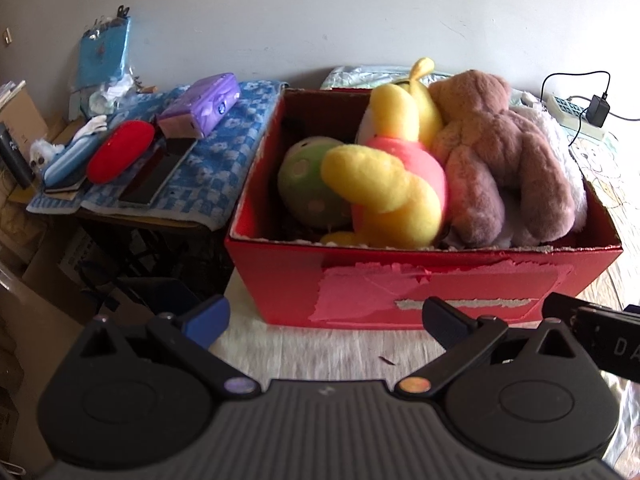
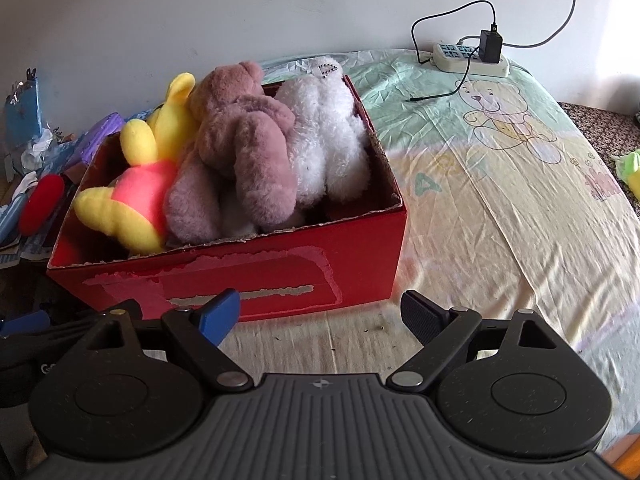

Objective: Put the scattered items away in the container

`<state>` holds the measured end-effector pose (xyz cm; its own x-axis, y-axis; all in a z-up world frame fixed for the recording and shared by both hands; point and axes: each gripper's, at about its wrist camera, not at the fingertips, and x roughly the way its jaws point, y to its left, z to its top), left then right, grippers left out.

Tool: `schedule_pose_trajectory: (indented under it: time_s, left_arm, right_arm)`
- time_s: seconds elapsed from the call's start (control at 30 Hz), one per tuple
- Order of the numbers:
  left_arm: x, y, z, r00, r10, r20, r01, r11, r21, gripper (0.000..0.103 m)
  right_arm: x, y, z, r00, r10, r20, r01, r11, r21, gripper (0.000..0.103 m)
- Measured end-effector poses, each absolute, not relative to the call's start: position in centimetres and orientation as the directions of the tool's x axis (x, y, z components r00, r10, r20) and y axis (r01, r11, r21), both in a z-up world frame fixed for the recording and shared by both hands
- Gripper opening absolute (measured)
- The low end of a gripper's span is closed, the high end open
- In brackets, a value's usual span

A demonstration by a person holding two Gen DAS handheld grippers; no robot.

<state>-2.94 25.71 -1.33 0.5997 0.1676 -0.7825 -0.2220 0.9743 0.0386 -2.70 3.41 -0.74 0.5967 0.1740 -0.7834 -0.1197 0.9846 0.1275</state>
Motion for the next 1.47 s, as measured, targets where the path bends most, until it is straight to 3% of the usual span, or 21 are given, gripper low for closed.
schedule_pose_trajectory:
  time_s: [1.47]
  left_arm:
    - [-2.2, 26.0, -1.1, 0.638, 0.160, -0.753, -0.185, 0.981, 0.052, 0.102]
  right_arm:
    - [-2.6, 3.5, -0.6, 0.636, 0.139, -0.759, -0.038, 0.988, 0.149, 0.090]
